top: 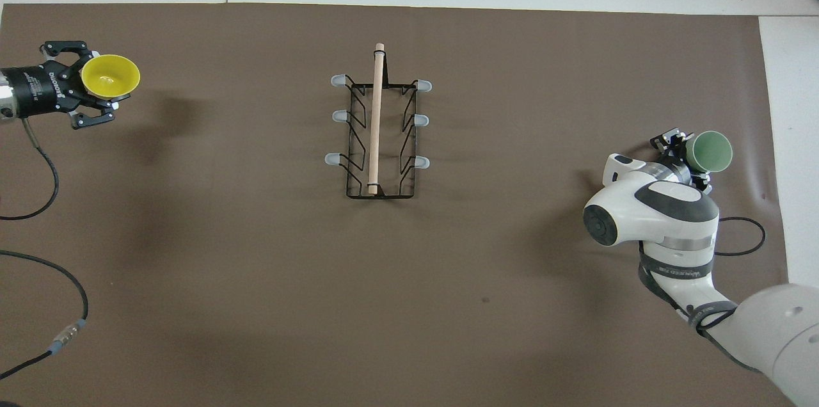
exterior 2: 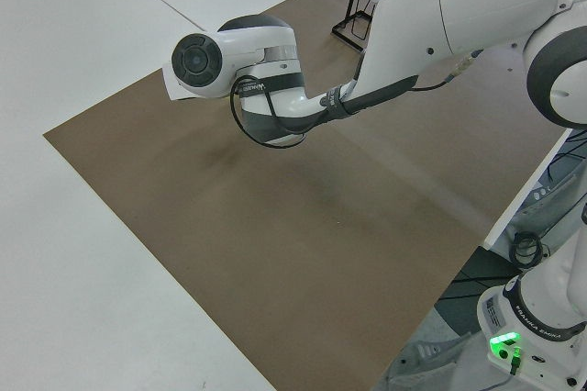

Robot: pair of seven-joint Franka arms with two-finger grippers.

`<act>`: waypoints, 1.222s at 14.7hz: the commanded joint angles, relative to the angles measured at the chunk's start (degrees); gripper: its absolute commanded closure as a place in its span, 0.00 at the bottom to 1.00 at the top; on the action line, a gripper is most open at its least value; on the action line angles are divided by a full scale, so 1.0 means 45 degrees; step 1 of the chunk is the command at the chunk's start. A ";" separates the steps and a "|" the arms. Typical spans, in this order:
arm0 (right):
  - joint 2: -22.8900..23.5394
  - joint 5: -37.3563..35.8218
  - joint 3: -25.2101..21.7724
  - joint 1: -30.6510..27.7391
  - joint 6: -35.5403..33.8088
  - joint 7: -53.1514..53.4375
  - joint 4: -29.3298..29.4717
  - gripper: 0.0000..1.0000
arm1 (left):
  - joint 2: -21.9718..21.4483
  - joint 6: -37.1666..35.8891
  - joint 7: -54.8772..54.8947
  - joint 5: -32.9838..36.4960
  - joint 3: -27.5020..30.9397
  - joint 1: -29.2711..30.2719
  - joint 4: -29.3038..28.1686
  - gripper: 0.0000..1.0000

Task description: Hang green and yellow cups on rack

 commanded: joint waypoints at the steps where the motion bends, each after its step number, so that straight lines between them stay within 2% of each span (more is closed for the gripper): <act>1: -0.0001 -0.0553 0.0100 -0.0260 0.0256 0.0456 -0.0128 0.94 | -0.0915 0.0610 0.0216 0.1469 0.0021 -0.0464 -0.0143 1.00; 3: -0.0020 -0.0437 0.0120 -0.0163 0.0120 0.0340 -0.0051 0.98 | -0.1462 0.1098 0.0118 0.2213 -0.0077 -0.0717 -0.0162 1.00; 5: -0.0331 0.0068 0.0139 -0.0434 0.0623 -0.0145 0.0066 0.99 | -0.2009 0.1043 -0.0038 0.3169 -0.0213 -0.0797 -0.0162 1.00; 7: -0.1052 0.2169 0.0140 -0.1523 0.3384 -0.1509 0.0087 0.99 | -0.2847 0.0945 0.0117 0.4145 -0.0525 -0.0797 -0.0317 1.00; 9: -0.1600 0.3096 0.0140 -0.2426 0.5871 -0.2956 -0.0146 0.99 | -0.3532 0.0556 0.0370 0.5084 -0.0934 -0.0738 -0.0338 1.00; 12: -0.2089 0.3235 0.0178 -0.2506 0.6232 -0.3001 -0.0401 0.99 | -0.4217 0.0339 0.1055 0.6237 -0.1756 -0.0582 -0.0551 1.00; 16: -0.2481 0.4816 0.0178 -0.2057 0.6057 -0.3409 -0.0539 1.00 | -0.5659 0.0572 0.3218 0.6706 -0.2419 -0.0582 -0.1661 1.00; 18: -0.2578 0.6119 0.0256 -0.1902 0.5746 -0.4322 -0.0344 1.00 | -0.6325 0.1116 0.3904 0.8109 -0.3198 -0.0582 -0.2443 1.00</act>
